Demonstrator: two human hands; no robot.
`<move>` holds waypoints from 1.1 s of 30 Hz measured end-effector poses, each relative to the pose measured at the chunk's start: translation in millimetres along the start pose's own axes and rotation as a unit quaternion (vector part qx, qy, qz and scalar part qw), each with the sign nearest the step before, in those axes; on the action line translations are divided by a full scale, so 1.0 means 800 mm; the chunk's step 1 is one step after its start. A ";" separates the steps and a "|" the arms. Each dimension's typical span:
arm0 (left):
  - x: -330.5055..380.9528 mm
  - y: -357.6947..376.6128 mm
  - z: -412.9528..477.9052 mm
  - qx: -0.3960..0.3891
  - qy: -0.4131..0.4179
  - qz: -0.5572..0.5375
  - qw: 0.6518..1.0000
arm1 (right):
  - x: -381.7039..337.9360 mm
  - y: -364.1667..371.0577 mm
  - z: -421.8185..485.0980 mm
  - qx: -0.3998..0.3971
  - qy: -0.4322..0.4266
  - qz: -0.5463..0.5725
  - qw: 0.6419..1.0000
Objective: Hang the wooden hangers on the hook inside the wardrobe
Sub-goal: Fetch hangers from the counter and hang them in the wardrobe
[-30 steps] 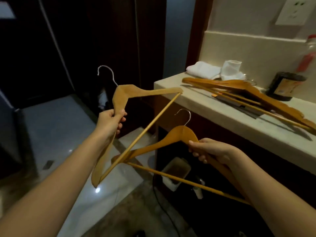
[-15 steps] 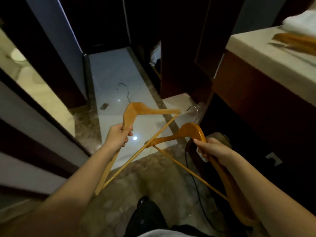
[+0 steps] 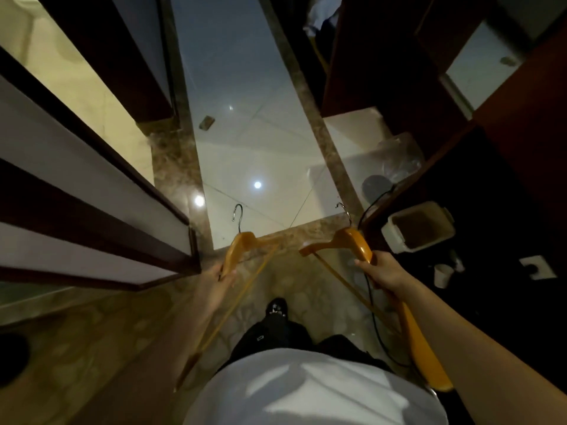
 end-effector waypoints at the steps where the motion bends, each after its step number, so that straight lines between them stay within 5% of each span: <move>1: -0.009 -0.003 0.005 -0.005 -0.014 0.003 1.000 | 0.004 0.003 0.005 0.000 0.007 -0.007 1.000; 8: -0.027 -0.005 0.037 -0.032 -0.083 -0.026 0.996 | 0.052 0.006 0.036 0.001 0.080 -0.054 0.995; 19: 0.058 0.002 0.160 -0.077 -0.071 0.038 0.994 | 0.052 -0.049 0.119 -0.001 0.173 -0.038 0.984; 33: 0.164 -0.042 0.327 0.012 -0.155 0.091 0.984 | -0.251 -0.167 0.353 -0.052 0.046 -0.048 0.996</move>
Point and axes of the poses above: each hand's wrist, its own z-axis towards the middle knuckle, its own y-axis out of the palm, x = y × z, the point moved 5 cm from there along z, towards the middle knuckle, and after that the axes turned 5 degrees about -z, right-handed, at the moved point
